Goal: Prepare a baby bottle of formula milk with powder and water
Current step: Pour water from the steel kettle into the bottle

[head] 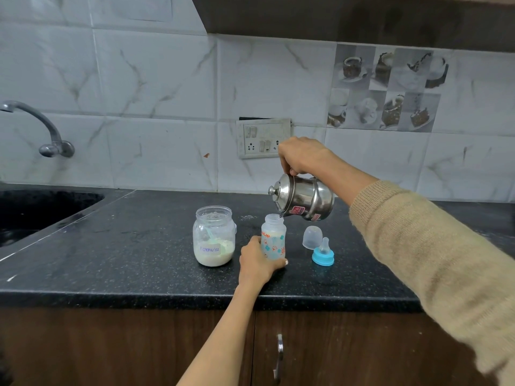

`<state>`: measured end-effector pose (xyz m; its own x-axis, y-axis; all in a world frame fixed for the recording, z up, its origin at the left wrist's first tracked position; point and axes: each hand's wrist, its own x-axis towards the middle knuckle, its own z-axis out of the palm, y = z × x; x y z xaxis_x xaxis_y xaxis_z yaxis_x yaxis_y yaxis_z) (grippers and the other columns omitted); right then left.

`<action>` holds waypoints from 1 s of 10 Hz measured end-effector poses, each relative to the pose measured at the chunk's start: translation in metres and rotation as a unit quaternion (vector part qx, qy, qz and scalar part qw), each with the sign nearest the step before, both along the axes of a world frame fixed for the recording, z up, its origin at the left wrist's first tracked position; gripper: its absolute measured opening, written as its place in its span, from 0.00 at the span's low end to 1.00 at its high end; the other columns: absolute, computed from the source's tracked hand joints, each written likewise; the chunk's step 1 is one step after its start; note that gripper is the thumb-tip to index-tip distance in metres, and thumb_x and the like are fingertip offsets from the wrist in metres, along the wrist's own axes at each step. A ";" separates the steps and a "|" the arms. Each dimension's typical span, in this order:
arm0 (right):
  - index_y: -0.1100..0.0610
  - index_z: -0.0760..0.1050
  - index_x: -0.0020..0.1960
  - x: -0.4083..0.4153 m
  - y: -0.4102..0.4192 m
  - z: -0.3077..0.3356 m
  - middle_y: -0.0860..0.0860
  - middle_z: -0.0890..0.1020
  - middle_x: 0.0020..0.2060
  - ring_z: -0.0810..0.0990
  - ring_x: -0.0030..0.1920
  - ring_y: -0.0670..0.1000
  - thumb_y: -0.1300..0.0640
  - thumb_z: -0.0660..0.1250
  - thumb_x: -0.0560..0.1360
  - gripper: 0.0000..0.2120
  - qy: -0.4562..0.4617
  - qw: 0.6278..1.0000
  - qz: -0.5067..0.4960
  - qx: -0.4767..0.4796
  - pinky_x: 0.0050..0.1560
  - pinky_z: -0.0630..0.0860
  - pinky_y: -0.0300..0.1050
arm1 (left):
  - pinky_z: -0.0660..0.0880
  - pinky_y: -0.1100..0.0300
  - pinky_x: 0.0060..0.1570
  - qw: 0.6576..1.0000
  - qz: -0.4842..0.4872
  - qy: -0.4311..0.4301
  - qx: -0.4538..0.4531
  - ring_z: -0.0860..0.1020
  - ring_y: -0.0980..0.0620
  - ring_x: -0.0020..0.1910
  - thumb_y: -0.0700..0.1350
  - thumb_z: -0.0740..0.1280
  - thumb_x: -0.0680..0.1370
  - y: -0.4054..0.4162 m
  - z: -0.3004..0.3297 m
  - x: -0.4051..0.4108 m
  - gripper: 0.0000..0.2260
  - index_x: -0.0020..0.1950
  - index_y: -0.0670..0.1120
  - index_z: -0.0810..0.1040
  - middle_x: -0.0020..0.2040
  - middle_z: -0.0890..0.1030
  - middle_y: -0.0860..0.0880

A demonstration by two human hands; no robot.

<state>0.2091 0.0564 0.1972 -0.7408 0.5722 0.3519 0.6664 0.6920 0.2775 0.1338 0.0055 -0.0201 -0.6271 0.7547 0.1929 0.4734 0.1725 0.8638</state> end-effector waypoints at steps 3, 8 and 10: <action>0.61 0.80 0.52 0.002 -0.003 0.001 0.55 0.80 0.45 0.82 0.50 0.56 0.71 0.67 0.72 0.11 -0.004 1.000 -0.002 -0.009 0.51 0.79 0.50 | 0.72 0.52 0.64 1.000 -0.003 0.000 0.004 0.73 0.47 0.65 0.46 0.79 0.65 -0.001 0.000 0.000 0.32 0.65 0.44 0.69 0.65 0.75 0.45; 0.62 0.79 0.52 0.001 -0.004 0.000 0.54 0.78 0.41 0.82 0.49 0.55 0.71 0.65 0.73 0.11 -0.002 1.000 -0.002 -0.002 0.53 0.79 0.51 | 0.71 0.51 0.65 1.000 -0.003 -0.003 0.001 0.72 0.47 0.66 0.46 0.78 0.66 -0.001 0.001 0.001 0.32 0.66 0.44 0.68 0.67 0.74 0.45; 0.61 0.79 0.52 0.001 -0.005 0.000 0.53 0.76 0.40 0.82 0.49 0.55 0.71 0.65 0.73 0.11 0.000 1.000 0.000 -0.003 0.53 0.79 0.52 | 0.71 0.51 0.65 1.000 -0.003 -0.002 0.003 0.72 0.47 0.67 0.45 0.78 0.67 -0.001 0.000 0.001 0.32 0.66 0.44 0.68 0.67 0.74 0.45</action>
